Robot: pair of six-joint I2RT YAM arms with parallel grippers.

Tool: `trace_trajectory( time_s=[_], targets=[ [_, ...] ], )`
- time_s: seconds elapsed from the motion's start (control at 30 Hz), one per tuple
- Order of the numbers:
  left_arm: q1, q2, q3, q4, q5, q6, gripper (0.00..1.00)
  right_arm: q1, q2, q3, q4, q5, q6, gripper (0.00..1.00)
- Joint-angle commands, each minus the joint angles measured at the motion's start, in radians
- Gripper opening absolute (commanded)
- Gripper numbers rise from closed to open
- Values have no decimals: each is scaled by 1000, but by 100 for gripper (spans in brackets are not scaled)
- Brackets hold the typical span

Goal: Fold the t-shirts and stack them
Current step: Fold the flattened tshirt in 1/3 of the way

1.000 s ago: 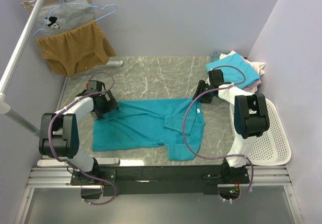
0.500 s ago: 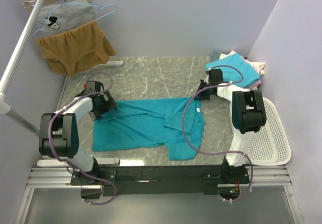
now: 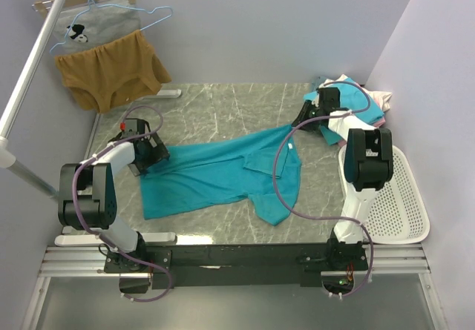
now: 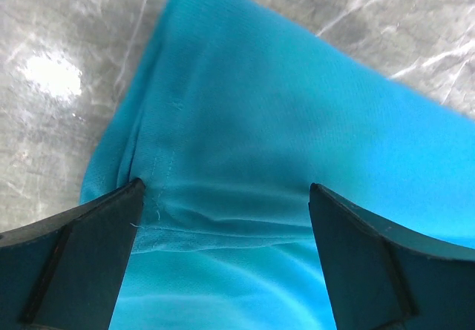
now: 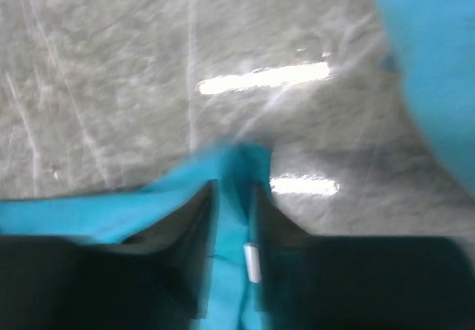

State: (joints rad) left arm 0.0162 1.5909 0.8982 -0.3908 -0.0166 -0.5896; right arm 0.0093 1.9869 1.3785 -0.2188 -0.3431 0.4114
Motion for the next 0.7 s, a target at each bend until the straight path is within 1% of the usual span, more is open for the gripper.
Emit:
trace_trajectory(
  time_s=[0.0,0.1,0.2,0.3,0.37,0.47,0.53,0.67],
  targets=[
    [14,11,33,17,-11,16,99,-32,-9,18,28,13,-26,51],
    [13,-25,89,4,-25,4,99,-23,-100,-51,48,38,-26,58],
    [13,-66,123,10,-22,-13,99,-14,-197,-122,45,36,-31,60],
    [14,-92,140,30,-5,-18,99,41,-238,-124,26,-11,-43,61],
    [11,-89,139,75,55,-15,99,84,-218,-107,-4,-51,-52,61],
    [5,-45,137,131,148,-18,99,130,-157,-53,-20,-66,-45,61],
    [-5,-16,130,168,181,-27,99,147,-102,0,-51,-68,-40,61],
    [-9,72,131,207,198,-33,99,158,-25,34,-37,-80,-11,61]
  ],
)
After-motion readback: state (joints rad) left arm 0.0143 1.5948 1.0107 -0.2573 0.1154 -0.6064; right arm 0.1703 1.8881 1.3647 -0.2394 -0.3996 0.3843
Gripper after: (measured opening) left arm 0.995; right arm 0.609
